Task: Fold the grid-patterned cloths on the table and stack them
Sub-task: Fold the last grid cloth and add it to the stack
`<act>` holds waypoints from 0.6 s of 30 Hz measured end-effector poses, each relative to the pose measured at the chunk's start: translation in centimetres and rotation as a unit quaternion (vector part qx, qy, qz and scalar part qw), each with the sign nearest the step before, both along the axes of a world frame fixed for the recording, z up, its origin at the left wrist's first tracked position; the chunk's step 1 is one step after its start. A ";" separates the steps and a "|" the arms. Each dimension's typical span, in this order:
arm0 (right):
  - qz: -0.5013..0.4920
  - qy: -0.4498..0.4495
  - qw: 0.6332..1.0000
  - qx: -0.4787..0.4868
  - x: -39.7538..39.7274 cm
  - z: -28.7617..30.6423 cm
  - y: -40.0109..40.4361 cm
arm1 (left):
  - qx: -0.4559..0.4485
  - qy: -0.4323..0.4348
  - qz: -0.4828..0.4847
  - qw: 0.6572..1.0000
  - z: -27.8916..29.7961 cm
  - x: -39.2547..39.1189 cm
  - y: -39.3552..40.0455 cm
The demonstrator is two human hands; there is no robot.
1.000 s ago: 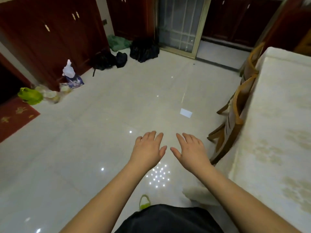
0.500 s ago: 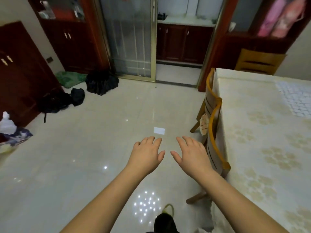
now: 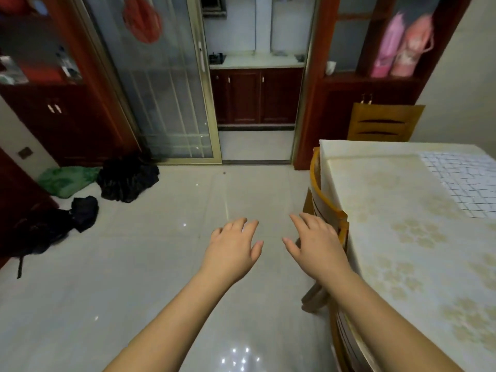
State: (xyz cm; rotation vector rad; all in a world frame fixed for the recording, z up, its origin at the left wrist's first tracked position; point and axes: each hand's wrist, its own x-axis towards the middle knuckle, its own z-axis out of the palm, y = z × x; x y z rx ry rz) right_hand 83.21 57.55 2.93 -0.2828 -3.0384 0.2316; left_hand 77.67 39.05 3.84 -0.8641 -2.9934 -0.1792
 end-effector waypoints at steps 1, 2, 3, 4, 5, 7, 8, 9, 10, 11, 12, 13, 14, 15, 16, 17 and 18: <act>-0.011 0.002 1.000 0.000 -1.4 0.1 0.5 | 0.000 0.000 -0.006 1.000 0.0 -1.8 0.4; -0.022 0.005 1.000 0.000 -2.8 0.2 1.0 | 0.003 0.002 -0.013 1.000 0.0 -3.7 0.9; -0.032 0.005 0.999 0.001 -4.3 0.3 1.5 | 0.008 0.002 -0.020 1.000 0.0 -5.6 1.4; -0.039 0.005 0.999 0.004 -5.9 0.3 1.8 | 0.014 0.002 -0.029 0.999 0.0 -7.6 1.9; -0.048 0.003 0.999 0.007 -7.4 0.3 2.1 | 0.018 0.003 -0.039 0.999 0.1 -9.5 2.4; -0.064 0.003 0.998 0.014 -10.7 0.4 2.6 | 0.022 0.003 -0.058 0.998 0.0 -13.4 3.3; -0.074 0.005 0.997 0.017 -12.4 0.4 2.8 | 0.024 0.000 -0.069 0.997 0.0 -15.4 3.7; -0.085 0.007 0.996 0.019 -14.0 0.4 3.0 | 0.025 -0.002 -0.079 0.997 -0.1 -17.4 4.1; -0.099 0.008 0.995 0.020 -15.5 0.5 3.2 | 0.025 -0.003 -0.090 0.996 -0.1 -19.3 4.4; -0.112 0.006 0.993 0.017 -17.0 0.6 3.3 | 0.025 -0.007 -0.101 0.995 -0.1 -21.2 4.7; -0.125 0.003 0.992 0.013 -18.3 0.7 3.3 | 0.025 -0.012 -0.110 0.994 0.0 -22.9 5.0; -0.137 0.002 0.990 0.011 -19.4 0.8 3.5 | 0.024 -0.015 -0.119 0.992 0.1 -24.5 5.3; -0.149 0.002 0.989 0.012 -20.4 0.9 3.7 | 0.020 -0.013 -0.130 0.991 0.2 -26.1 5.8; -0.160 0.003 0.987 0.012 -21.4 1.0 4.0 | 0.017 -0.010 -0.143 0.990 0.5 -27.7 6.4; -0.171 0.006 0.985 0.010 -22.2 1.0 4.4 | 0.017 -0.006 -0.158 0.987 0.7 -29.2 7.0; -0.182 0.007 0.983 0.009 -22.9 1.2 4.9 | 0.018 -0.003 -0.174 0.985 1.0 -30.5 7.8; -0.195 0.009 0.981 0.009 -23.6 1.3 5.5 | 0.020 -0.002 -0.189 0.982 1.3 -31.6 8.6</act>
